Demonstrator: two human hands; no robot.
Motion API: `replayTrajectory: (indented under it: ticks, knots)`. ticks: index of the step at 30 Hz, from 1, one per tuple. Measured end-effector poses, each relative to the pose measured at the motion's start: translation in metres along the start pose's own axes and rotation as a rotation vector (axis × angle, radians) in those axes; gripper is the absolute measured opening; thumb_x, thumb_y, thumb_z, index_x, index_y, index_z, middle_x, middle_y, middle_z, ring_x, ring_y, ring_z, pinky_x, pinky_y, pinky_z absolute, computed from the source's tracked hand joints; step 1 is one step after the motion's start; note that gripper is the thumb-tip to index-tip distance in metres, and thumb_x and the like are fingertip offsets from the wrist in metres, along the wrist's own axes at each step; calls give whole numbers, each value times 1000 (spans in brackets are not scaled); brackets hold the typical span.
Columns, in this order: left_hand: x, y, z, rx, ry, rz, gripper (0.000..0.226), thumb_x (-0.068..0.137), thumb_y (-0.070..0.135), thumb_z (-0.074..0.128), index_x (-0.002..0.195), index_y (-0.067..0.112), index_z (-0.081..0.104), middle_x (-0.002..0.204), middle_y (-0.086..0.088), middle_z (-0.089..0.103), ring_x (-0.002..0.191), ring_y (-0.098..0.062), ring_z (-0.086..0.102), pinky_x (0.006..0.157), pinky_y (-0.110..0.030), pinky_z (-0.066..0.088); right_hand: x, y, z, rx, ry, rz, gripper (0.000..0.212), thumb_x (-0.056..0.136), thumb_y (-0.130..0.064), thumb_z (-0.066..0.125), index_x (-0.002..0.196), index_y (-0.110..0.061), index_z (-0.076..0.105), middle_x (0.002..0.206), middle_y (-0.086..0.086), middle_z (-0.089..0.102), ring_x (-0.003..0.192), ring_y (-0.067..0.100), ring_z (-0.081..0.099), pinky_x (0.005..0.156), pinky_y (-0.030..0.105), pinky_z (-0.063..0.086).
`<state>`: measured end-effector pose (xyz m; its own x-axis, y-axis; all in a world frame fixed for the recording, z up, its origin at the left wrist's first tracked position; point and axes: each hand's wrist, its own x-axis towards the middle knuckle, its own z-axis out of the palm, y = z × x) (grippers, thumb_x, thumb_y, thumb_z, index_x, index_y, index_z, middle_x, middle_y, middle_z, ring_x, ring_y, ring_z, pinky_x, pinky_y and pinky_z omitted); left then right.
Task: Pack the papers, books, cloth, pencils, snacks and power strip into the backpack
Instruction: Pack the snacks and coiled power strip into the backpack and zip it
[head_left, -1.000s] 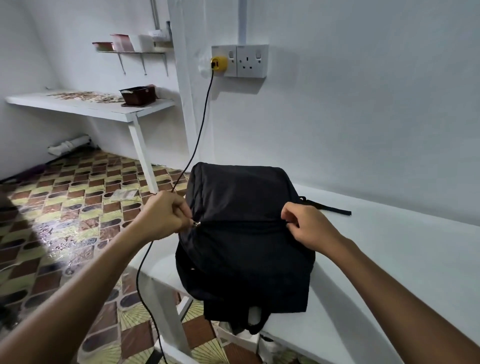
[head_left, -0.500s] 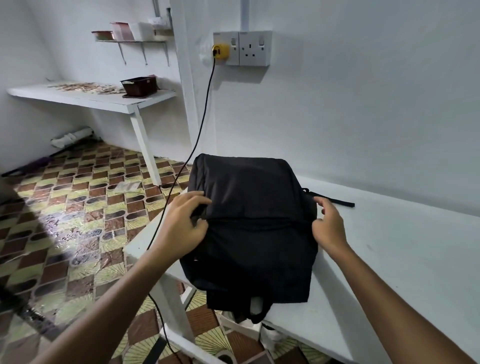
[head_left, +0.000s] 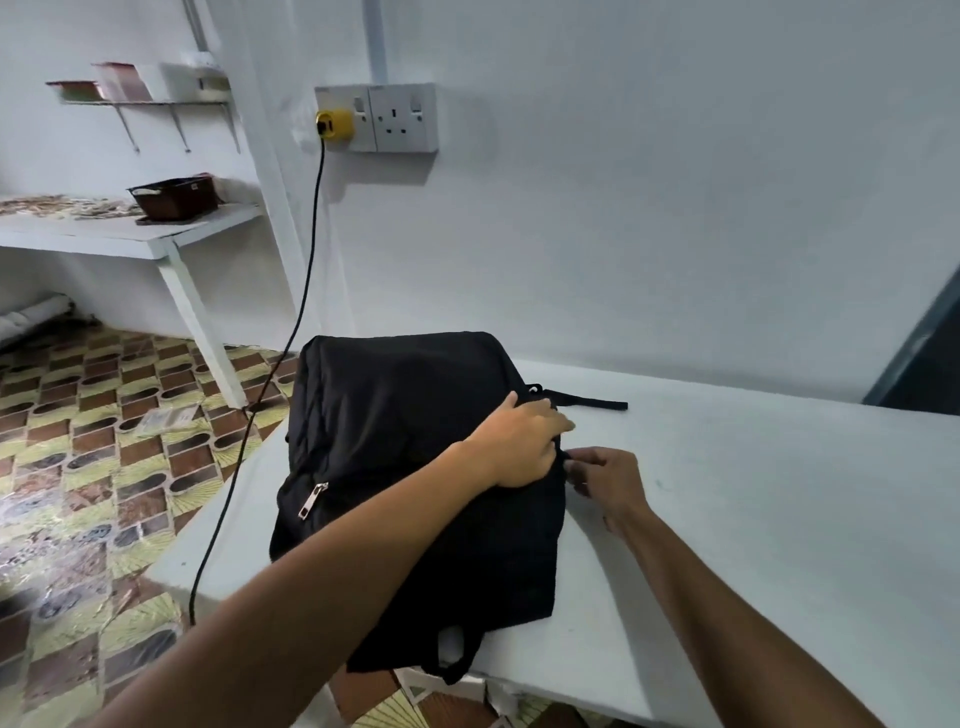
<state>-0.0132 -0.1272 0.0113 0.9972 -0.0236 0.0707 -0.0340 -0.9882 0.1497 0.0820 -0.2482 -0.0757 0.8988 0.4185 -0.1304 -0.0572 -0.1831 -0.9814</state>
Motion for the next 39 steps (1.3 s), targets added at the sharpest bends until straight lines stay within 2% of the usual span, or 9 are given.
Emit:
replayTrajectory:
  ticks: [7, 15, 19, 22, 26, 29, 32, 35, 39]
  knots:
    - [27, -16, 21, 424, -324, 91, 46, 100, 24, 29, 146, 27, 36, 157, 5, 27, 148, -25, 10, 118, -53, 6, -19, -1, -25, -732, -52, -467, 21, 87, 4, 53, 91, -4, 72, 90, 9, 68, 81, 21, 61, 71, 22, 41]
    - [30, -23, 47, 521, -243, 108, 47, 100, 33, 33, 146, 31, 34, 157, 7, 25, 148, -27, 8, 118, -51, 4, -117, -16, -27, -586, -519, -283, 16, 85, 4, 56, 88, -3, 70, 68, -12, 58, 60, -5, 54, 61, 13, 41]
    - [32, -20, 55, 543, -210, 87, 47, 99, 33, 35, 146, 32, 35, 156, 8, 27, 148, -26, 7, 119, -50, 0, -174, -14, 15, -526, -478, -270, 15, 89, -10, 60, 100, -9, 70, 96, 1, 70, 84, 6, 60, 75, 17, 46]
    - [27, -13, 50, 326, -155, 68, 42, 96, 26, 46, 137, 28, 49, 148, 8, 42, 147, -22, 17, 120, -45, 3, -188, -2, 29, -471, -328, -245, 16, 88, -12, 62, 100, -10, 71, 92, 1, 71, 75, -1, 57, 68, 10, 44]
    - [-27, 7, 35, -384, 32, 44, 24, 80, 7, 60, 97, 16, 73, 103, 4, 72, 104, -11, 62, 97, -34, 47, -184, 10, 23, -268, -339, -192, 11, 80, -5, 66, 89, -8, 73, 62, -17, 57, 58, -7, 54, 59, 11, 40]
    - [-98, 28, 40, -277, 362, 63, 15, 72, 12, 57, 76, 16, 70, 80, 9, 66, 83, -13, 56, 73, -31, 48, -187, 16, 22, -204, -344, -236, 13, 78, -2, 67, 78, -14, 69, 57, -15, 56, 55, -3, 53, 56, 13, 38]
    - [-160, 51, 58, -319, 602, -235, 10, 74, 19, 56, 66, 16, 62, 59, 8, 55, 58, -9, 51, 54, -26, 43, -196, 25, 27, -141, -252, -330, 15, 78, -2, 67, 73, -16, 67, 59, -17, 58, 57, 2, 55, 56, 18, 42]
    - [-175, 68, 64, -531, 473, -673, 34, 85, 34, 66, 58, 13, 60, 49, 1, 58, 48, -11, 56, 48, -29, 47, -207, 32, 36, -56, -169, -334, 8, 81, -1, 66, 74, -4, 67, 56, -10, 58, 53, 2, 55, 52, 16, 42]
    - [-169, 85, 49, -506, 283, -836, 43, 82, 40, 67, 62, 3, 60, 56, -8, 64, 57, -24, 64, 55, -36, 53, -219, 33, 35, 0, -133, -288, 22, 81, 10, 58, 63, -4, 60, 44, -12, 50, 44, 1, 47, 47, 8, 33]
